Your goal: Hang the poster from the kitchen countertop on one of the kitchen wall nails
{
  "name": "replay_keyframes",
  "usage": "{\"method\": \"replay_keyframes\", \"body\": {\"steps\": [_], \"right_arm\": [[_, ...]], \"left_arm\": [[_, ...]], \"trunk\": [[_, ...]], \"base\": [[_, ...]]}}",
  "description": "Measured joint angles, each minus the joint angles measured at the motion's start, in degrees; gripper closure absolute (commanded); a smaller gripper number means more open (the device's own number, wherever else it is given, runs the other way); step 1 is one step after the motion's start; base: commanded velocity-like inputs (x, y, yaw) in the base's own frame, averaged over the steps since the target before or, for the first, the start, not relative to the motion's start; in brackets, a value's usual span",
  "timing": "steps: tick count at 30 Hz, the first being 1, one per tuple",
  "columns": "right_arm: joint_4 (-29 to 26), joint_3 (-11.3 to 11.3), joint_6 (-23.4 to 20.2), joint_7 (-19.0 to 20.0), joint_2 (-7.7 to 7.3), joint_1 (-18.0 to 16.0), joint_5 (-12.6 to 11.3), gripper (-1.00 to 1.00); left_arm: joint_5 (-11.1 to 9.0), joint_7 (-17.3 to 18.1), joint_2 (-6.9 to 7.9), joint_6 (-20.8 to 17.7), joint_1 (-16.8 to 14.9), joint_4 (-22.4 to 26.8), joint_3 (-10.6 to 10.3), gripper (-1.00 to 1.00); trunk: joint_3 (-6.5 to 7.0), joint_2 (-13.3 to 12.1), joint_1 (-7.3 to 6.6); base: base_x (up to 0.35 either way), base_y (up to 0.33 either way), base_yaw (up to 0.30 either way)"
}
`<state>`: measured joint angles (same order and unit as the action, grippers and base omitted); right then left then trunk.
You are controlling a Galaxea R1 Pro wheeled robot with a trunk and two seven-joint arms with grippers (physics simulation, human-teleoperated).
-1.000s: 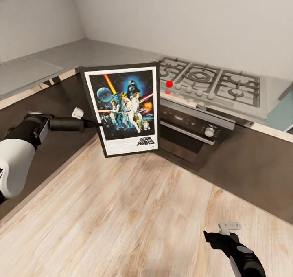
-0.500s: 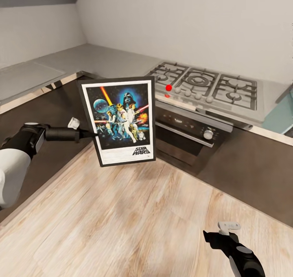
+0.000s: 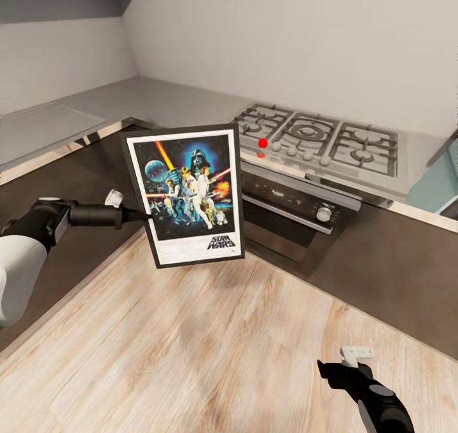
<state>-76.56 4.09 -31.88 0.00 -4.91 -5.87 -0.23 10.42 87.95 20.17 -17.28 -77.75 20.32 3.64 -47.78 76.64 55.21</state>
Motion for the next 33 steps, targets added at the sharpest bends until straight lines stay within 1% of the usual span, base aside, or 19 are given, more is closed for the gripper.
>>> {"method": "replay_keyframes", "body": {"steps": [3, 4, 10, 13, 15, 16, 20, 23, 26, 33], "right_arm": [[0.0, 0.0, 0.0, 0.0, 0.0, 0.0, 0.0, -1.0], [0.0, 0.0, 0.0, 0.0, 0.0, 0.0, 0.0, -1.0], [0.0, 0.0, -0.1, 0.0, 0.0, 0.0, 0.0, -1.0], [0.0, 0.0, -0.1, 0.0, 0.0, 0.0, 0.0, -1.0], [0.0, 0.0, -0.1, 0.0, 0.0, 0.0, 0.0, -1.0], [0.0, 0.0, -0.1, 0.0, 0.0, 0.0, 0.0, -1.0], [0.0, 0.0, -0.1, 0.0, 0.0, 0.0, 0.0, -1.0], [0.0, 0.0, -0.1, 0.0, 0.0, 0.0, 0.0, -1.0], [0.0, 0.0, -0.1, 0.0, 0.0, 0.0, 0.0, -1.0], [0.0, 0.0, -0.1, 0.0, 0.0, 0.0, 0.0, -1.0]], "left_arm": [[0.0, 0.3, 0.0, 0.5, 0.0, -1.0, 0.0, 1.0], [0.1, 0.6, -0.01, 4.4, 0.0, -3.9, -0.2, 1.0], [0.0, 0.7, -0.02, 7.8, 0.1, -8.2, -0.1, 1.0], [-0.1, 0.7, -0.03, 12.5, 0.3, -11.6, -0.3, 1.0], [-0.2, 0.7, -0.03, 14.1, 0.3, -13.2, -0.2, 1.0], [-0.2, 0.7, -0.03, 15.4, 0.4, -14.9, -0.3, 1.0], [-0.2, 0.7, -0.02, 18.5, 0.4, -17.5, -0.1, 1.0], [-0.2, 0.7, -0.03, 19.7, 0.5, -18.1, -0.1, 1.0], [-0.1, 0.7, -0.04, 20.5, 1.3, -18.6, -0.1, 1.0], [-0.2, 0.7, -0.04, 21.1, 2.3, -18.8, 0.0, 1.0]], "trunk": [[0.29, 0.0, 0.0], [0.38, 0.0, 0.0], [0.95, 0.0, 0.0], [1.24, 0.0, 0.0], [1.43, 0.0, 0.0], [1.53, 0.0, 0.0], [1.91, 0.0, 0.0], [2.2, 0.0, 0.0], [2.48, 0.0, 0.0], [3.15, 0.0, 0.0]], "base": [[0.0, 0.0, 0.0], [0.0, 0.0, 0.0], [0.0, 0.0, 0.0], [0.0, 0.0, 0.0], [0.0, 0.0, 0.0], [0.0, 0.0, 0.0], [0.0, 0.0, 0.0], [0.0, 0.0, 0.0], [0.0, 0.0, 0.0], [0.0, 0.0, 0.0]]}}
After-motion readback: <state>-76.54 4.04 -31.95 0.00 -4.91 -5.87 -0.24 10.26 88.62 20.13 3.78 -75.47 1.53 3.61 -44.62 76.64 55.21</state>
